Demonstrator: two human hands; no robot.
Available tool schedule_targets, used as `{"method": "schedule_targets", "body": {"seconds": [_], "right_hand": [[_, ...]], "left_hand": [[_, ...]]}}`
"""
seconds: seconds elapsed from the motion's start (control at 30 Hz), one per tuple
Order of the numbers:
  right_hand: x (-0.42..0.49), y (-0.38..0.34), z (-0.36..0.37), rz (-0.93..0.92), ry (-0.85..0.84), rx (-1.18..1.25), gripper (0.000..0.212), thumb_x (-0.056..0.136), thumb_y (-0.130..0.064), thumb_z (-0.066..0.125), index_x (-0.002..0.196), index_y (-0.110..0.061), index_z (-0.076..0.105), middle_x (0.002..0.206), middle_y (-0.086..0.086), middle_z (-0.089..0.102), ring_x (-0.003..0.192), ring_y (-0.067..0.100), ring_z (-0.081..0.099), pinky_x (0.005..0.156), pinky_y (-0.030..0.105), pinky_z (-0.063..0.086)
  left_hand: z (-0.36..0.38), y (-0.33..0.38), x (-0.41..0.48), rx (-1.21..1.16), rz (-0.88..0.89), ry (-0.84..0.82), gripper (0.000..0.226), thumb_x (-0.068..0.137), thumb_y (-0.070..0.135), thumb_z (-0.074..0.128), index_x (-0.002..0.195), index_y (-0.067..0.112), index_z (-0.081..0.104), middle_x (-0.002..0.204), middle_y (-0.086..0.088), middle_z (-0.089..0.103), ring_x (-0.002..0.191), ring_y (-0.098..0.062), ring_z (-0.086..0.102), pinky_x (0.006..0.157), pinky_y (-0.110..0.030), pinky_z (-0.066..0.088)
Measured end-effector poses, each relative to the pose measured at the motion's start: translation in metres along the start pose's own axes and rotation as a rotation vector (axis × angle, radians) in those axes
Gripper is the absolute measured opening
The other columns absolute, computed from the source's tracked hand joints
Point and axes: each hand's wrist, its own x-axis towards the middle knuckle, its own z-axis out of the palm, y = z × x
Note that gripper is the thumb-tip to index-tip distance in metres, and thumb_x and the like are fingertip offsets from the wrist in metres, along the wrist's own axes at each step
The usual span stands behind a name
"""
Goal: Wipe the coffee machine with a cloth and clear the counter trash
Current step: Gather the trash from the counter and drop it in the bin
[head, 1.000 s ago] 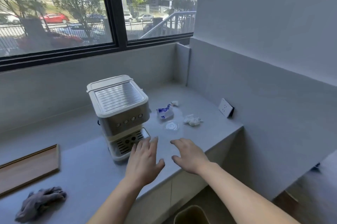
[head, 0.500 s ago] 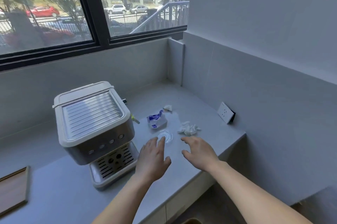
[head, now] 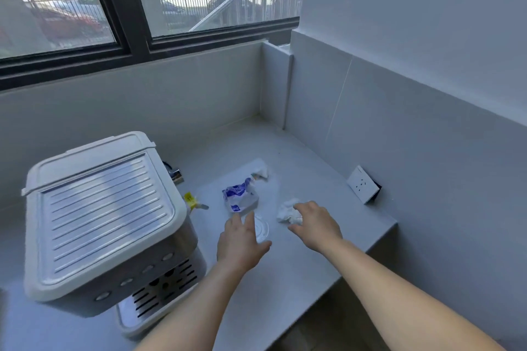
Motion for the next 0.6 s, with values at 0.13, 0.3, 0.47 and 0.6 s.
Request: {"method": "schedule_targets", "body": {"seconds": [0.13,0.3,0.47,0.6], "right_hand": [[0.029,0.007,0.005,0.027,-0.04,-0.032,0.063,0.09,-0.055,0.056,0.146,-0.033,0.036,0.151,0.001,0.035,0.132,0.031,0.036,0.095,0.043,0.047],[0.057,0.012,0.017,-0.017,-0.125,-0.117,0.061,0.095,-0.053,0.05,0.149,-0.041,0.025,0.16,0.0,0.024,0.137,0.032,0.03,0.098,0.044,0.044],[0.062,0.022,0.029,-0.124,-0.135,-0.172,0.039,0.091,-0.023,0.059,0.13,-0.026,0.053,0.126,0.007,0.05,0.114,0.033,0.048,0.082,0.04,0.051],[0.051,0.033,0.038,-0.135,-0.081,-0.065,0.021,0.088,-0.009,0.051,0.106,-0.009,0.061,0.108,0.012,0.053,0.095,0.034,0.055,0.07,0.036,0.045]], "left_hand": [[0.009,0.002,0.019,0.055,-0.065,-0.057,0.085,0.076,0.064,0.062,0.145,0.026,0.028,0.142,-0.008,0.038,0.13,-0.028,0.037,0.095,-0.04,0.044],[0.018,0.0,0.033,0.133,-0.131,-0.048,0.078,0.076,0.061,0.062,0.14,0.026,0.034,0.14,-0.007,0.044,0.122,-0.029,0.044,0.092,-0.04,0.044],[0.025,-0.001,0.035,0.155,-0.172,-0.034,0.069,0.076,0.049,0.061,0.136,0.023,0.04,0.136,-0.007,0.045,0.12,-0.028,0.042,0.088,-0.038,0.043],[0.031,0.002,0.025,0.154,-0.189,-0.03,0.073,0.071,0.052,0.061,0.135,0.022,0.041,0.123,-0.007,0.05,0.115,-0.028,0.044,0.084,-0.037,0.043]]}}
